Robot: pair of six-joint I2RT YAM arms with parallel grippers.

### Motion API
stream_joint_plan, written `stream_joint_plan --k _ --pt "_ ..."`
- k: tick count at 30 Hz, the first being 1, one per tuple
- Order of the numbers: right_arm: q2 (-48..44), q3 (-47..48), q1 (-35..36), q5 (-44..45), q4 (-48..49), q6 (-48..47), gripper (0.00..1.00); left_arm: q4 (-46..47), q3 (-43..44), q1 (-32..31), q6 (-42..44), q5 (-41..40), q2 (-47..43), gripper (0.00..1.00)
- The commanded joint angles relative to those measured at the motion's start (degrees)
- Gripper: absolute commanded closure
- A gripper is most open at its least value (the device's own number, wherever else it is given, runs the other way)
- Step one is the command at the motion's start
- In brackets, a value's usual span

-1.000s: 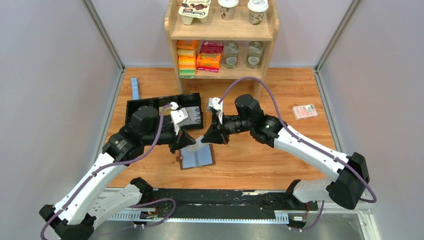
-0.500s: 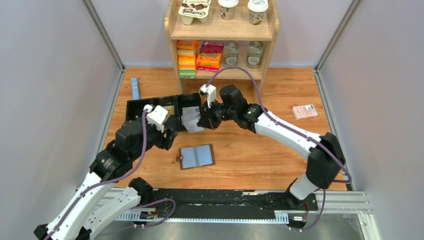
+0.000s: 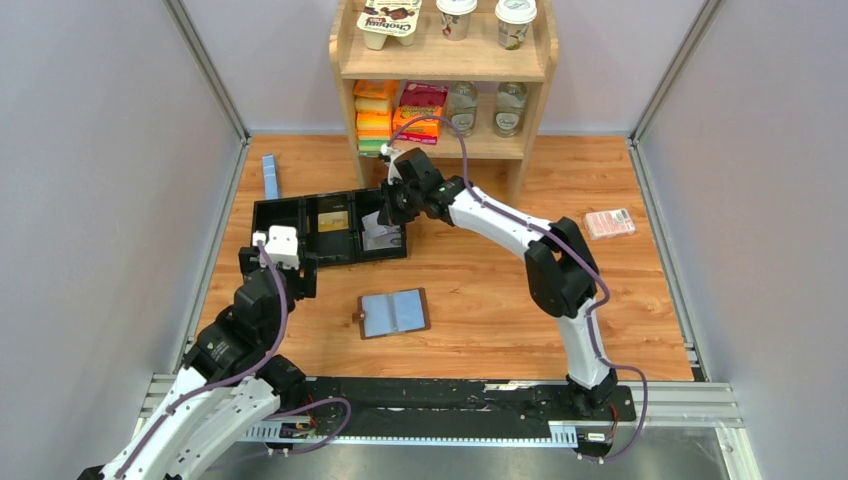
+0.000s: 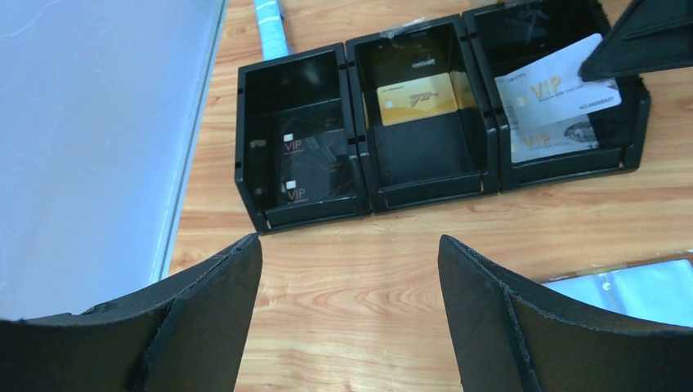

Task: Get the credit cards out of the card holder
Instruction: Place the credit card in the storage box, then reset both arms

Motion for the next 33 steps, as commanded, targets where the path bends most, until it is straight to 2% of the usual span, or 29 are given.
stream_joint_plan --k 1,5,9,11,21,28,33 --pt "7.0 8.2 0.3 -0.2 -2.5 5.4 0.99 0.7 1.2 -0.1 -0.9 -2.5 3.3 0.14" --pt "10.1 10.6 0.3 -0.1 -2.9 7.8 0.95 0.4 1.8 -0.1 -1.6 -1.1 5.1 0.14" --pt "9.6 10.9 0.3 2.0 -4.1 8.0 0.78 0.1 2.4 -0.1 -2.8 1.9 5.7 0.14" --pt "7.2 9.1 0.4 3.6 -3.9 7.1 0.68 -0.3 3.1 -0.1 -4.0 3.7 6.8 0.15" --pt "-10.1 -4.5 3.5 13.6 -2.2 1.0 0.38 -2.1 4.2 -0.1 -15.2 15.7 14.7 0.19" --pt "-20.8 -20.4 7.4 20.8 -1.8 1.0 0.35 -2.3 2.0 -0.1 -24.3 26.3 20.7 0.27" --pt "-22.6 -28.2 10.8 20.3 -2.0 3.2 0.43 1.8 -1.1 -0.2 -29.1 34.0 25.3 0.32"
